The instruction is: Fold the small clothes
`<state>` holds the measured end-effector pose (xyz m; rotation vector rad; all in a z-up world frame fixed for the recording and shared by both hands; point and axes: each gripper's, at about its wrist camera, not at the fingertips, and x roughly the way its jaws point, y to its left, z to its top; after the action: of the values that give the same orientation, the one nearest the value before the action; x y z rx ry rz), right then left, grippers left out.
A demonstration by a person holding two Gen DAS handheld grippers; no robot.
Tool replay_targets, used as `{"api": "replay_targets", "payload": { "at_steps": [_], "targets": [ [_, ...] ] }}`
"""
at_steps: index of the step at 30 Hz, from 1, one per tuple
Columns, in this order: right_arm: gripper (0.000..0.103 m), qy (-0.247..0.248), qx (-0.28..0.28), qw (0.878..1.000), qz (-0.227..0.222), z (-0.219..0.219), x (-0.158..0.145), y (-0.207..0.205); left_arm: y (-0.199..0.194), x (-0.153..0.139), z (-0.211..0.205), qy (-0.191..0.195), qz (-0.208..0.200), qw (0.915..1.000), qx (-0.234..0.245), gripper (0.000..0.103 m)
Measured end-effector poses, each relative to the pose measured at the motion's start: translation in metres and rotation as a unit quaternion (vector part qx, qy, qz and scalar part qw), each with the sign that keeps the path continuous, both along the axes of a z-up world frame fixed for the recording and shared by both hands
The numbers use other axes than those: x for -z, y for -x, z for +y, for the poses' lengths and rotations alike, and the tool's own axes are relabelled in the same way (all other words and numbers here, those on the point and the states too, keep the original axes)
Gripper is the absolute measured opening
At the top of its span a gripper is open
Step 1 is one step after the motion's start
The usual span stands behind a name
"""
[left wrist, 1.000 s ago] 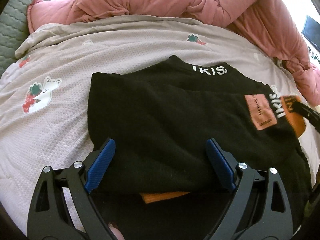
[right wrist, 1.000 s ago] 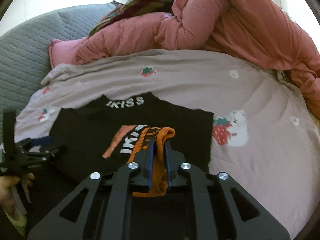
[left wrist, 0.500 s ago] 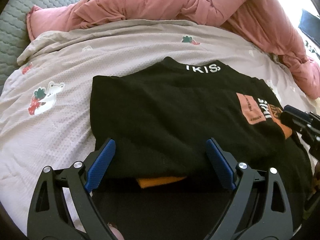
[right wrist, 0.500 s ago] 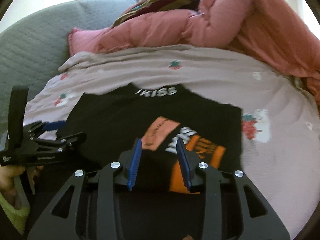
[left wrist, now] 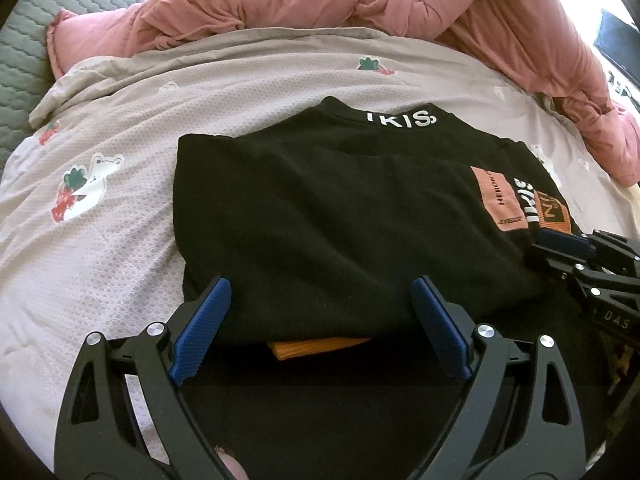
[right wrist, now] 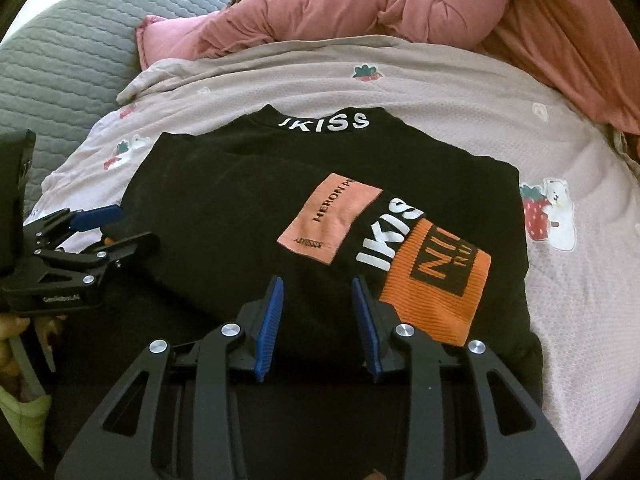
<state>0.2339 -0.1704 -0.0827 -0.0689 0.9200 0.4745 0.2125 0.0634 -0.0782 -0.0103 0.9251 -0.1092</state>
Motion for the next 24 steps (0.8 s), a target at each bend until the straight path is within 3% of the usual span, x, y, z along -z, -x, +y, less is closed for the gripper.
{"api": "replay_targets", "payload": {
  "at_steps": [10, 19, 24],
  "targets": [
    [0.041, -0.016, 0.006, 1.000, -0.001, -0.004, -0.010, 0.007, 0.010, -0.009, 0.000, -0.004, -0.010, 0.9999, -0.005, 0.085],
    [0.060, -0.025, 0.022, 0.999, -0.013, -0.014, -0.022, 0.016, 0.017, -0.017, 0.007, 0.007, -0.017, 0.9997, -0.014, 0.090],
    [0.079, -0.032, 0.033, 0.999, -0.026, -0.020, -0.029, 0.021, 0.021, -0.023, 0.010, 0.012, -0.026, 0.9993, -0.025, 0.093]
  ]
}}
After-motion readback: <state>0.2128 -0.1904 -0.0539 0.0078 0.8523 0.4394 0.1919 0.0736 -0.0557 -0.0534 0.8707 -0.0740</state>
